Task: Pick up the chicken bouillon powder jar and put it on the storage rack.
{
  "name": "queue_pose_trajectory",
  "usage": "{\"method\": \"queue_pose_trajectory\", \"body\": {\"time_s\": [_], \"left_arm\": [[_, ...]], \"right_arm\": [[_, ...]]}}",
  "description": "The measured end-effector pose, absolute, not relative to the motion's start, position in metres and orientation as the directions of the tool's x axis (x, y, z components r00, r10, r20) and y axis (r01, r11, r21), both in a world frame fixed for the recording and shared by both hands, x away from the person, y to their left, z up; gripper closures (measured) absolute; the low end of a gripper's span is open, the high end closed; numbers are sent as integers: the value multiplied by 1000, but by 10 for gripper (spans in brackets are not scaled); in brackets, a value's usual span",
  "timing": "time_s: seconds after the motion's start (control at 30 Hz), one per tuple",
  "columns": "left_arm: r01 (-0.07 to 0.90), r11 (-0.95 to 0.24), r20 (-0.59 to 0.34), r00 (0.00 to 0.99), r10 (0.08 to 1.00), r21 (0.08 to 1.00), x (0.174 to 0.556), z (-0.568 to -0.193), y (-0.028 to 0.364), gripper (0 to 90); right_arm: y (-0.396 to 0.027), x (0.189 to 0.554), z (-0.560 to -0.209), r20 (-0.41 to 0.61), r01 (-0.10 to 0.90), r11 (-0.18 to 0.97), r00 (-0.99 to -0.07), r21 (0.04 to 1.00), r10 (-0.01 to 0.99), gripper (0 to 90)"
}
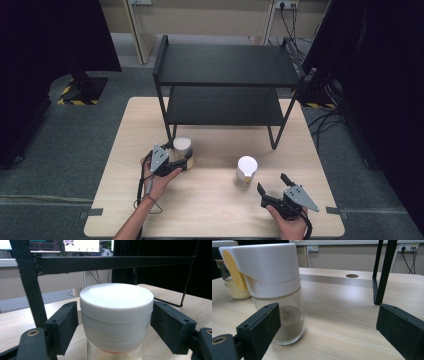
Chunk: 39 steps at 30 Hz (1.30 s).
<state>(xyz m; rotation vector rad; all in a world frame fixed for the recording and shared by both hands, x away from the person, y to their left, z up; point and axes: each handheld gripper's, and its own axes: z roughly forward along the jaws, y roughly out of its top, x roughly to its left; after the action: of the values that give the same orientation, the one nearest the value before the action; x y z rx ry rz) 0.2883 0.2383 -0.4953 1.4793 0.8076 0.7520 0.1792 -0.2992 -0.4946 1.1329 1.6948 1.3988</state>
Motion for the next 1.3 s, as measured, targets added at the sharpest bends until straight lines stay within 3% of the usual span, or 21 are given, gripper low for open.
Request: {"method": "queue_pose_trajectory", "body": {"time_s": [0.33,0.8,1.3], "left_arm": [[48,-41,8,541,841,998,293,-495,235,331],[65,-51,8,538,843,997,288,-489,234,338],[-20,-28,35,544,838,999,272,-462,230,338]], "right_arm": [[-300,180,-495,42,212,51,-411,976,911,59],[-300,179,-495,48,213,43,-405,976,913,59],[-300,179,-495,53,215,39,-404,976,913,59]]}}
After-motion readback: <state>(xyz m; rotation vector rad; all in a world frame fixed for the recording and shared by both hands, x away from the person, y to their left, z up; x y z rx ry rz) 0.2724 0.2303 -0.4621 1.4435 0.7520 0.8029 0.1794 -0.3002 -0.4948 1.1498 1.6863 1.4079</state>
